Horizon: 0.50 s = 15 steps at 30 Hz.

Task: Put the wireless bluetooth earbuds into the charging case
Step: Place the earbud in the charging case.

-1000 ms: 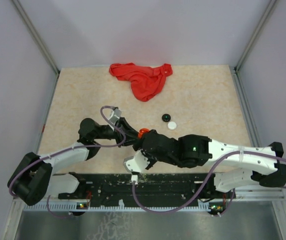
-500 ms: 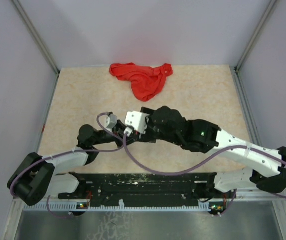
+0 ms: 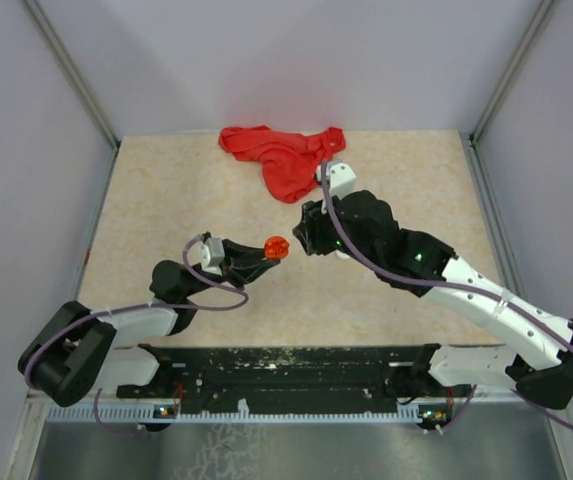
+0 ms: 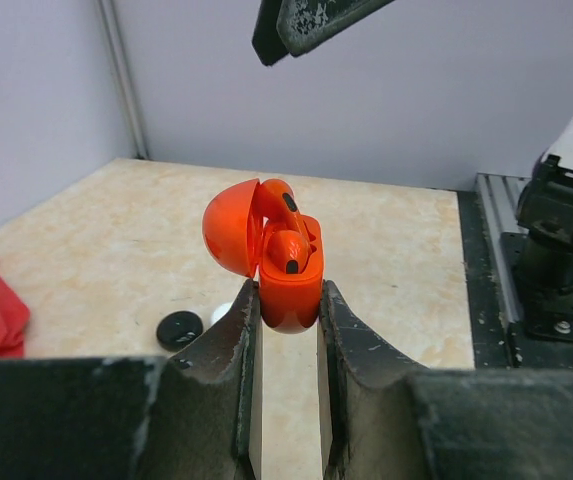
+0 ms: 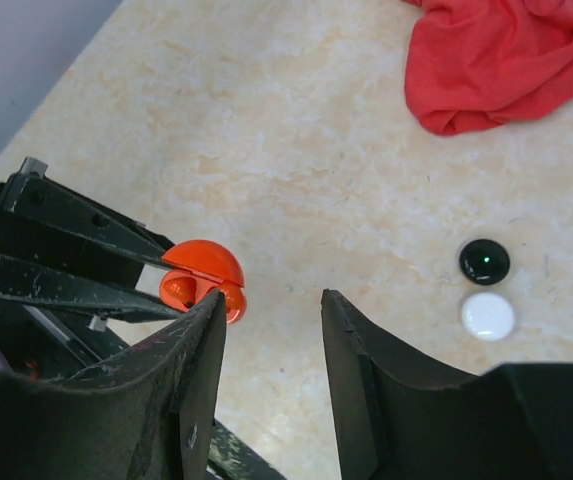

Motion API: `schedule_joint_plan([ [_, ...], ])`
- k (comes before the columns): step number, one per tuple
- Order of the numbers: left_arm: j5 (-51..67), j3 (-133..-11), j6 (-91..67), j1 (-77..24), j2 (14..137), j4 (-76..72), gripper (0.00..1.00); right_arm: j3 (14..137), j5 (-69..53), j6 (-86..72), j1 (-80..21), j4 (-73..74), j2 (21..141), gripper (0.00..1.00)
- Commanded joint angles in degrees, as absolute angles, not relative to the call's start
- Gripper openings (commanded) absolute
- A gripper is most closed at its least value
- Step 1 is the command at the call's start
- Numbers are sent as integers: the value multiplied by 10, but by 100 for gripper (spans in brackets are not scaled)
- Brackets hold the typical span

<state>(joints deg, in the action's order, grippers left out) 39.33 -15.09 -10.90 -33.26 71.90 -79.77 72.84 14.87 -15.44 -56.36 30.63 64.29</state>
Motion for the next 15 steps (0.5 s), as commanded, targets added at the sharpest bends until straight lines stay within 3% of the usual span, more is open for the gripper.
schedule_joint_plan([
  [1, 355, -150, -60, -330, 724, -844, 1, 706, 135, -282, -556, 237, 622, 43],
  [15, 350, -157, -46, -337, 713, -826, 1, 647, 110, -323, -556, 167, 632, 38],
])
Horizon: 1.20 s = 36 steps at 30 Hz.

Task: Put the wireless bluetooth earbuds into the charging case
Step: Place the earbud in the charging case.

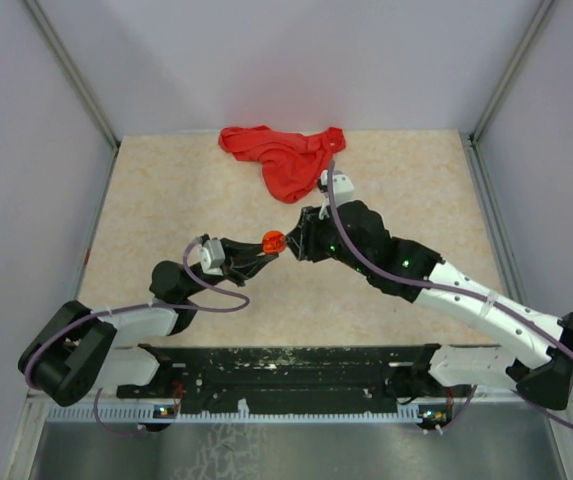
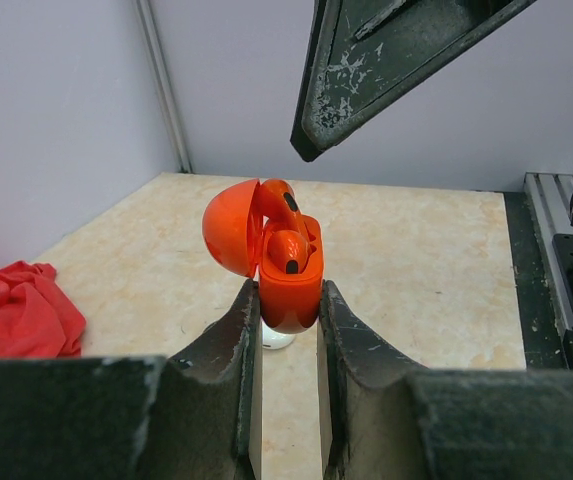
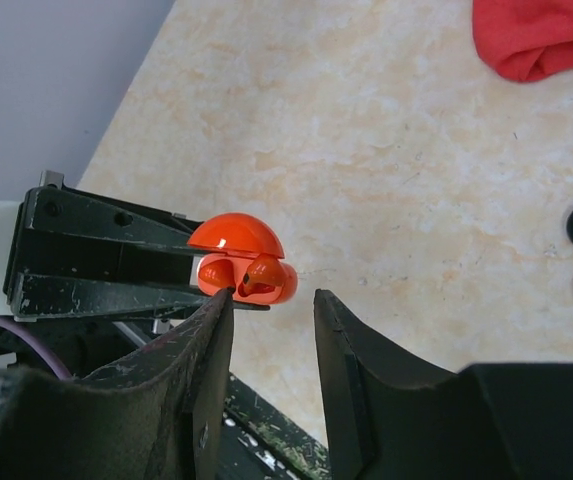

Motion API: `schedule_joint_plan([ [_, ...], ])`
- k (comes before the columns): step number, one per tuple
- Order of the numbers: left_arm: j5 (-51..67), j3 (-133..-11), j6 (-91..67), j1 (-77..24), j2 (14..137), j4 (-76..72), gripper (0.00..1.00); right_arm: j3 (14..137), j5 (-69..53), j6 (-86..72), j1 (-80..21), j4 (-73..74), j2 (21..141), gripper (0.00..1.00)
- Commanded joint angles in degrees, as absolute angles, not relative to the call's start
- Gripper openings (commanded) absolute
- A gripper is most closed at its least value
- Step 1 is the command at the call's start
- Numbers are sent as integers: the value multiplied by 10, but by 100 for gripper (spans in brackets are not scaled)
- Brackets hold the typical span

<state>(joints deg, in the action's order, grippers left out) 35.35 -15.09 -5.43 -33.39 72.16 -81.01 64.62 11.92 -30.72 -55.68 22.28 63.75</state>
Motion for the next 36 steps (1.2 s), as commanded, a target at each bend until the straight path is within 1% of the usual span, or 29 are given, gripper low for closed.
schedule_joint_plan([
  [1, 351, -157, -45, -338, 710, -825, 1, 646, 113, -323, -556, 165, 632, 38],
  [11, 358, -161, -50, -343, 704, -821, 1, 640, 103, -320, -556, 148, 650, 38],
  [17, 361, -163, -54, -345, 703, -818, 1, 636, 93, -316, -555, 140, 660, 35],
  [24, 358, -166, -56, -346, 697, -807, 1, 638, 84, -303, -556, 144, 660, 26],
  [30, 361, -182, -58, -348, 689, -763, 1, 649, 67, -276, -556, 150, 665, 18],
  [36, 359, -184, -73, -348, 678, -752, 1, 654, 30, -244, -556, 152, 674, 15],
])
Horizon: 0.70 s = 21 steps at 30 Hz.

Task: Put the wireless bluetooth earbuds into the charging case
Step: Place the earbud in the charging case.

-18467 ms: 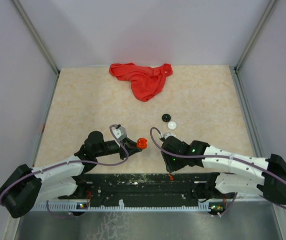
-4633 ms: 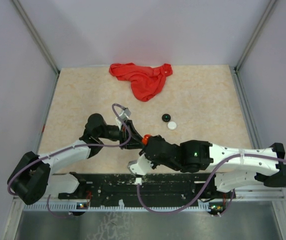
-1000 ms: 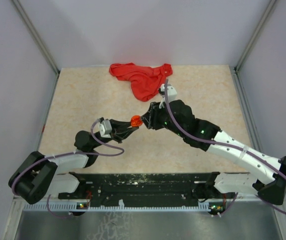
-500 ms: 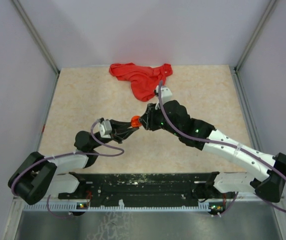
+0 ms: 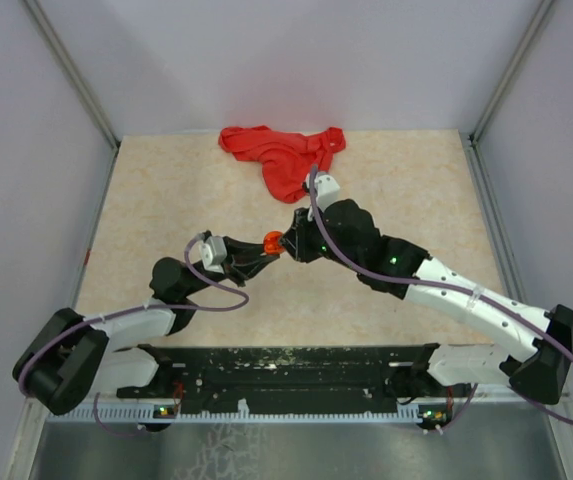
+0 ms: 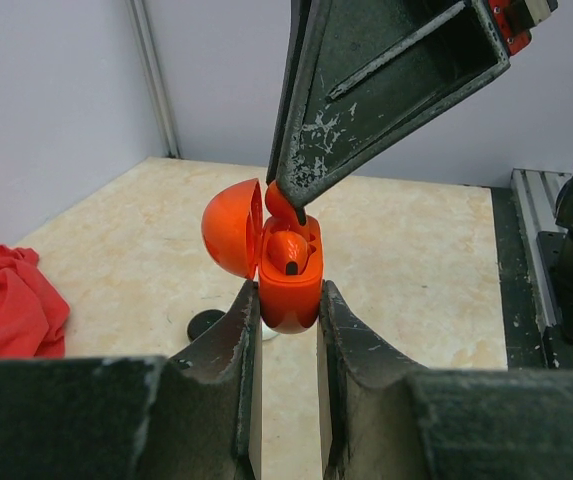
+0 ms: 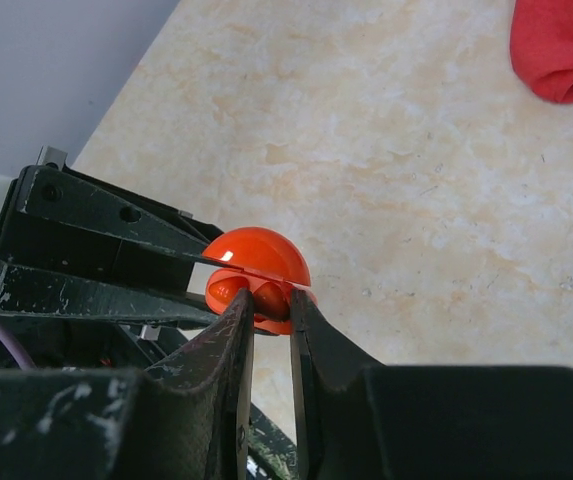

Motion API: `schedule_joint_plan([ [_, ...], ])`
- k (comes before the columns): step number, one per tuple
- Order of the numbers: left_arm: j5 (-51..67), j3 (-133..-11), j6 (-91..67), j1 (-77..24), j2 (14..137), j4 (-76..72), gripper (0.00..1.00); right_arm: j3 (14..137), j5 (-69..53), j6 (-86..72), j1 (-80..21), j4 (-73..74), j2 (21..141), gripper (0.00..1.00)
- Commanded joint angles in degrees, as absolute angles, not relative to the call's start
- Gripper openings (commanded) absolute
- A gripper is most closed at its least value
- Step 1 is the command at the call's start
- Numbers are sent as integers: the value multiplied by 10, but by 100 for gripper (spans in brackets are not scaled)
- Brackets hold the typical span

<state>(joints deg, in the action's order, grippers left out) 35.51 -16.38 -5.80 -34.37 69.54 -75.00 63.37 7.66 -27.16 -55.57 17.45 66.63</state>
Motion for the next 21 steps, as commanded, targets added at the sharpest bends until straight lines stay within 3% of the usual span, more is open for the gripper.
schedule_joint_plan([
  [1, 360, -183, -77, -349, 676, -753, 1, 652, 27, -238, -556, 150, 674, 15],
  [7, 363, -174, -104, -348, 675, -780, 0, 649, 13, -193, -556, 166, 667, 21],
  [21, 388, -166, -114, -348, 666, -759, 1, 720, -2, -96, -539, 269, 641, 59],
])
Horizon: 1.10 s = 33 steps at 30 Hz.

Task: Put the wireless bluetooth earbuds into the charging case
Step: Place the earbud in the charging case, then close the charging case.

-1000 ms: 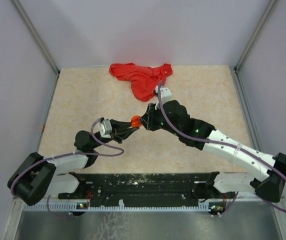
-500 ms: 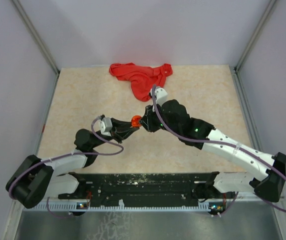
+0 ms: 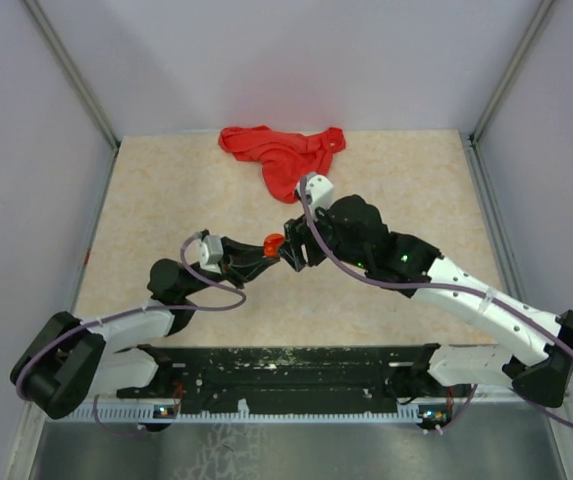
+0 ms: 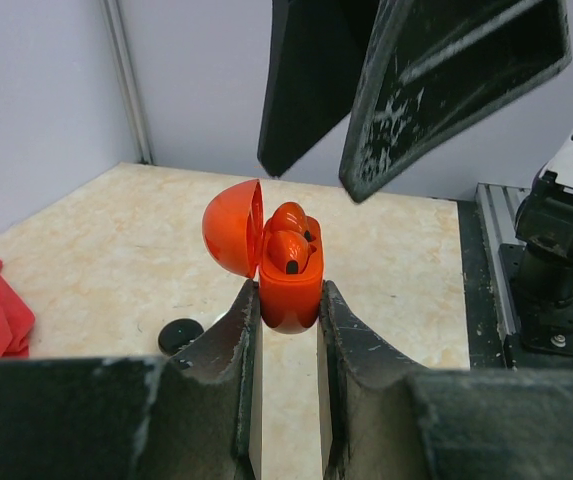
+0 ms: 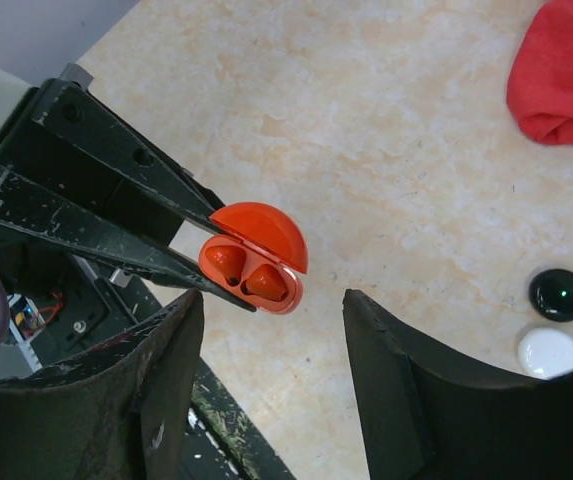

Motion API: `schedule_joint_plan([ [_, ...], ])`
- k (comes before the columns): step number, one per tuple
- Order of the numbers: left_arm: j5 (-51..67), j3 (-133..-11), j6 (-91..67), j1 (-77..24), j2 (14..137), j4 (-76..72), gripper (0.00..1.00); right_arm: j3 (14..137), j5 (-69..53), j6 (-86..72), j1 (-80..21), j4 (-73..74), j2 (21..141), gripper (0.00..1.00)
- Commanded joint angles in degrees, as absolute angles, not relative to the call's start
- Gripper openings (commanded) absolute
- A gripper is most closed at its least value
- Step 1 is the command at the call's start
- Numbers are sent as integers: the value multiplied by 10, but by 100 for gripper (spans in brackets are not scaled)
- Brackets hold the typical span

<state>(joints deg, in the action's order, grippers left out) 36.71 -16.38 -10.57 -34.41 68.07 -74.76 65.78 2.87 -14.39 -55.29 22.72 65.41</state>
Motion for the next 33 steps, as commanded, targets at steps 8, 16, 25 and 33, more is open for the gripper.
schedule_joint_plan([
  [8, 456, -187, -121, -347, 659, -691, 1, 724, -239, -88, -461, 262, 653, 67],
  [16, 507, -204, -133, -347, 662, -691, 1, 718, -331, -82, -437, 253, 702, 75],
  [25, 514, -209, -138, -348, 674, -676, 1, 705, -427, -71, -437, 249, 726, 73],
  [33, 497, -221, -146, -339, 685, -636, 1, 702, -448, -48, -437, 262, 691, 67],
])
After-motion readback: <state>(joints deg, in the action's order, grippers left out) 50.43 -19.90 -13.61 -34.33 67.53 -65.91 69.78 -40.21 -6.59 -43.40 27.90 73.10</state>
